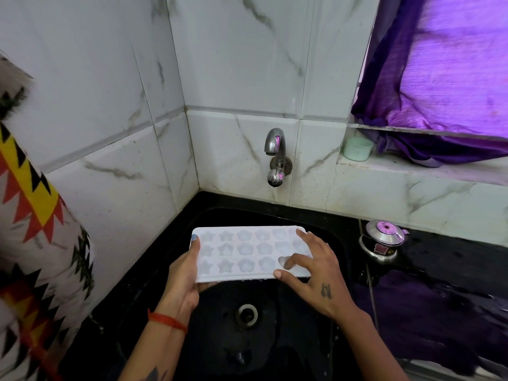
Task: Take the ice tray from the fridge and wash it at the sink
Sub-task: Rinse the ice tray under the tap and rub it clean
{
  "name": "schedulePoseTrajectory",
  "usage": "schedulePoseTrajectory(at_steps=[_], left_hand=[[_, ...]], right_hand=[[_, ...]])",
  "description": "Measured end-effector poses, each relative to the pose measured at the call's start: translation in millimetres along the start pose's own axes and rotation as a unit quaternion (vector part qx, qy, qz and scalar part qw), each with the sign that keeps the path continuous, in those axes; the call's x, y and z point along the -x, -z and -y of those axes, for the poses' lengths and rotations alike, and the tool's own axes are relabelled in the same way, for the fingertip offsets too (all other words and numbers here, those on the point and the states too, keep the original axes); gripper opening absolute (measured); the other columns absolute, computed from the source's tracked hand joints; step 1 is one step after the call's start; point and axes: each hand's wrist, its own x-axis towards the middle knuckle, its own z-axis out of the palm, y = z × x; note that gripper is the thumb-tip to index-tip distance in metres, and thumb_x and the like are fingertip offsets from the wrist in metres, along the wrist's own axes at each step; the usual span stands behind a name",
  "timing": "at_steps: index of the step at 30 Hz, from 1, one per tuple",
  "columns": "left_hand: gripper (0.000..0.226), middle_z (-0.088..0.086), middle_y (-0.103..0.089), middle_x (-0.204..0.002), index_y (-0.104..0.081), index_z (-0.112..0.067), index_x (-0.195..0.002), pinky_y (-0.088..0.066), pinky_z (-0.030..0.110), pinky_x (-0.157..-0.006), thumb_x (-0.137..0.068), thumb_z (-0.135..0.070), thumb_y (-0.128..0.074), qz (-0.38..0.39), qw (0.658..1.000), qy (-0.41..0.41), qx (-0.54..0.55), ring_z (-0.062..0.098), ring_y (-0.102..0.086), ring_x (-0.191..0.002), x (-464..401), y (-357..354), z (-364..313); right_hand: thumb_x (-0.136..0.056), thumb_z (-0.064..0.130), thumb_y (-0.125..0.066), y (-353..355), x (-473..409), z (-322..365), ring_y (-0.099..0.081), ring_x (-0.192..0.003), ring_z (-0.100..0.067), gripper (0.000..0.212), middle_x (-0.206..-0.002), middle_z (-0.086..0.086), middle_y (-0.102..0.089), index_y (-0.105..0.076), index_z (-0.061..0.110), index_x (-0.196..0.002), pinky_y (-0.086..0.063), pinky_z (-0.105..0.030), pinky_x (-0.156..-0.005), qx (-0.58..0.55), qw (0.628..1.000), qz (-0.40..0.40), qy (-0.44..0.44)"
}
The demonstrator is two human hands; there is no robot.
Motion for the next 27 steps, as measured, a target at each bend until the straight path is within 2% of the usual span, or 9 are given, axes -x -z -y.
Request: schedulePoseTrajectory(at_steps=[3, 8, 16, 19, 27], left_hand=[[0.038, 0.011, -0.070, -0.091, -0.064, -0.011, -0.096, -0.055, 0.040, -0.064, -0.090, -0.047, -0.054, 0.000, 1.000, 0.000, 0.002, 0.028, -0.068, -0.083, 0, -1, -1], [0.037, 0.011, -0.071, -0.091, -0.065, -0.012, -0.094, -0.056, 0.043, -0.067, -0.090, -0.047, -0.054, 0.000, 1.000, 0.004, 0.000, 0.029, -0.068, -0.082, -1, -2, -1], [0.037, 0.010, -0.071, -0.088, -0.065, -0.012, -0.093, -0.055, 0.038, -0.060, -0.091, -0.048, -0.053, 0.001, 1.000, 0.002, 0.003, 0.027, -0.068, -0.079, 0, -3, -1], [0.037, 0.009, -0.071, -0.086, -0.065, -0.012, -0.093, -0.055, 0.033, -0.052, -0.091, -0.047, -0.053, 0.001, 1.000, -0.001, 0.001, 0.025, -0.068, -0.077, 2, -3, -1], [0.039, 0.009, -0.071, -0.086, -0.065, -0.012, -0.094, -0.054, 0.034, -0.055, -0.090, -0.048, -0.053, 0.001, 1.000, 0.002, 0.000, 0.026, -0.068, -0.078, 3, -3, 1]], right_hand=[[-0.071, 0.084, -0.039, 2, -2, 1, -0.022, -0.142, -0.015, 0.058, -0.149, 0.005, -0.035, -0.065, 0.034, -0.083, -0.020, -0.053, -0.113, 0.001, 1.000, -0.004, -0.007], [-0.069, 0.086, -0.038, 7, -7, 13, -0.016, -0.138, -0.004, 0.060, -0.150, 0.008, -0.034, -0.063, 0.036, -0.090, -0.020, -0.050, -0.115, -0.017, 1.000, -0.010, -0.010], [-0.069, 0.087, -0.033, -1, -16, 25, -0.014, -0.143, -0.009, 0.064, -0.151, 0.008, -0.031, -0.066, 0.036, -0.090, -0.005, -0.039, -0.118, 0.010, 0.999, 0.023, 0.030], [-0.070, 0.087, -0.032, -5, -14, 26, -0.013, -0.144, -0.012, 0.064, -0.151, 0.007, -0.032, -0.068, 0.038, -0.089, -0.004, -0.045, -0.118, 0.026, 0.998, 0.040, 0.036], [-0.069, 0.088, -0.025, -7, -11, 25, -0.009, -0.146, -0.016, 0.069, -0.153, 0.004, -0.030, -0.070, 0.040, -0.091, 0.003, -0.049, -0.118, 0.064, 0.995, 0.070, 0.032]])
